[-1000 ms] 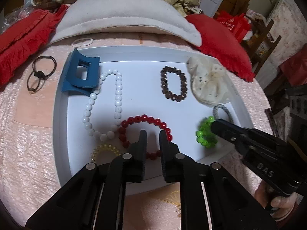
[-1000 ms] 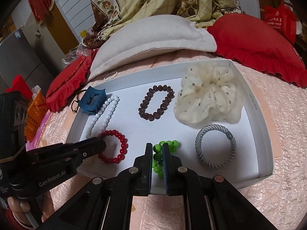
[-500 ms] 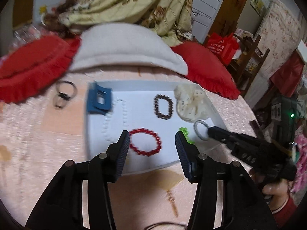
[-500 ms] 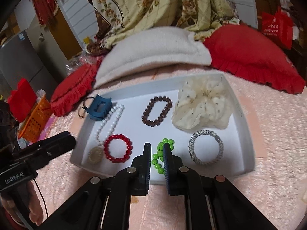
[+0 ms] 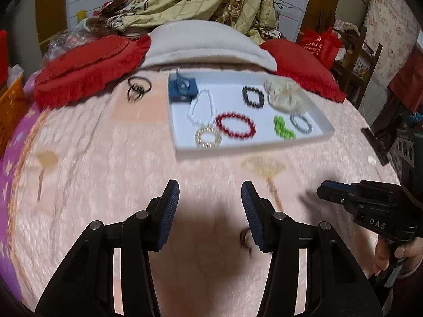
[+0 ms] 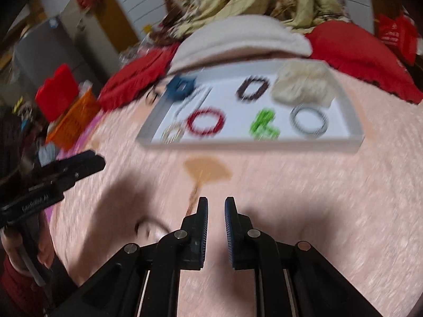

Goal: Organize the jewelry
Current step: 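Grasp the black hair tie with the left tool while the right tool grasps the brown charm cord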

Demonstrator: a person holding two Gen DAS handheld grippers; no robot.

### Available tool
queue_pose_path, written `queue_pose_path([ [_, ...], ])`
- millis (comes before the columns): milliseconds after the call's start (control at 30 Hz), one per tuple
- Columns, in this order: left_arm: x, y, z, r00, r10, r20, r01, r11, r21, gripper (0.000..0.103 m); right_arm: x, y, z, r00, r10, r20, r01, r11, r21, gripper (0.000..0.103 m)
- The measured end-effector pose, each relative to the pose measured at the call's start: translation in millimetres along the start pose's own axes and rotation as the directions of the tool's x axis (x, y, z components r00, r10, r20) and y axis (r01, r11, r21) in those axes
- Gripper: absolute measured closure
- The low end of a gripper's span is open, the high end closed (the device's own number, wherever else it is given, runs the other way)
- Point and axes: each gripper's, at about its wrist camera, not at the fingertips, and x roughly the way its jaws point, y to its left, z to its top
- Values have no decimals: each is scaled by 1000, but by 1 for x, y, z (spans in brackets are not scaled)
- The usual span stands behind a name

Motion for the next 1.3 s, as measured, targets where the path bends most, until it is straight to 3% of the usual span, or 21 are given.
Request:
queue_pose_path([
  [167, -3, 15, -29, 999, 45, -23, -45, 999, -13, 55, 3, 7, -21, 999, 37, -24, -37, 999, 20, 91],
  [367, -7, 31, -39, 999, 0, -33, -2, 997, -80, 55, 12, 17, -31, 998, 46, -47, -45, 999, 18, 91],
  [967, 25, -16, -42, 993, -77, -84, 79, 997, 21, 55, 26, 31, -40, 998, 4, -56, -7, 998, -61, 91],
  [1167, 22, 1, -20, 999, -13, -32, 13, 1000, 19, 55, 27, 31, -39, 999, 5, -53, -8, 998, -59, 91],
  [1300, 26, 43, 20, 998, 55, 17, -54, 997, -58, 54, 25, 32, -36, 999, 15, -44, -18, 998, -56, 91],
])
